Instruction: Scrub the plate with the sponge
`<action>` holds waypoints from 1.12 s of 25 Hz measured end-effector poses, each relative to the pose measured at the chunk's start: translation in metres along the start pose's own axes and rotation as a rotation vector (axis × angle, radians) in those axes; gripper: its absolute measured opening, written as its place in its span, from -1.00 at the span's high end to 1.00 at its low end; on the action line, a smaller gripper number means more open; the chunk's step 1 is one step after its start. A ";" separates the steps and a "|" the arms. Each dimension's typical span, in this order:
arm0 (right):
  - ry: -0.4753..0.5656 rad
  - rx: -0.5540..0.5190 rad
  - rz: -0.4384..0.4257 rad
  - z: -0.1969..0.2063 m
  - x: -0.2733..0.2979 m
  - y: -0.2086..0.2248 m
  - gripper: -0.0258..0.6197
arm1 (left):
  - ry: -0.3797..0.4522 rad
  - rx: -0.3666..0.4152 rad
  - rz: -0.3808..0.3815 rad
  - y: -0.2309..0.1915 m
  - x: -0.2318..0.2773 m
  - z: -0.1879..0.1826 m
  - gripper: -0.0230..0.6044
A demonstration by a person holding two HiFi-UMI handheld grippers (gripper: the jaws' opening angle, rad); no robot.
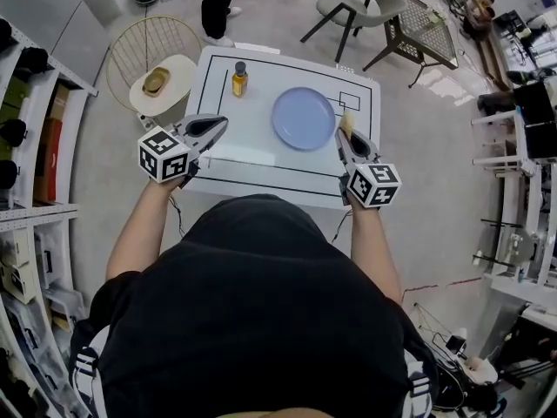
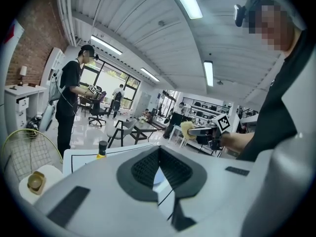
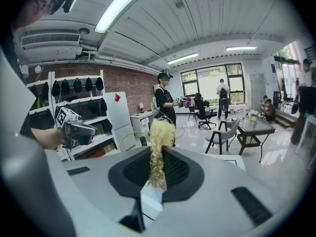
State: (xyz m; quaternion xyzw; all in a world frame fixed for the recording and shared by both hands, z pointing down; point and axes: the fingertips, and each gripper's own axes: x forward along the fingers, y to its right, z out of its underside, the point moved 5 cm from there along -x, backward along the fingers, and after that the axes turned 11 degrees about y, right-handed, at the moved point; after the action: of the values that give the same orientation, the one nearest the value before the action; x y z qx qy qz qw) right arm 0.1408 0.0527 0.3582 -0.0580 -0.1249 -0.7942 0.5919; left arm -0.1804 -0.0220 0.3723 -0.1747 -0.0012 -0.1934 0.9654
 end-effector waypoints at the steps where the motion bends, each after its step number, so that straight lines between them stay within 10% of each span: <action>1: -0.003 0.004 0.002 0.001 0.001 0.005 0.81 | -0.005 0.001 -0.001 -0.001 0.004 0.000 0.90; 28: -0.219 0.052 -0.113 0.063 0.076 0.069 0.81 | -0.101 -0.082 -0.061 -0.017 0.076 0.033 0.90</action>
State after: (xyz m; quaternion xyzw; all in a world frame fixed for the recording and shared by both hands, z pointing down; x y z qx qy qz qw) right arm 0.1811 -0.0188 0.4463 -0.1219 -0.2122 -0.8117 0.5304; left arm -0.1144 -0.0542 0.4144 -0.2233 -0.0472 -0.2134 0.9499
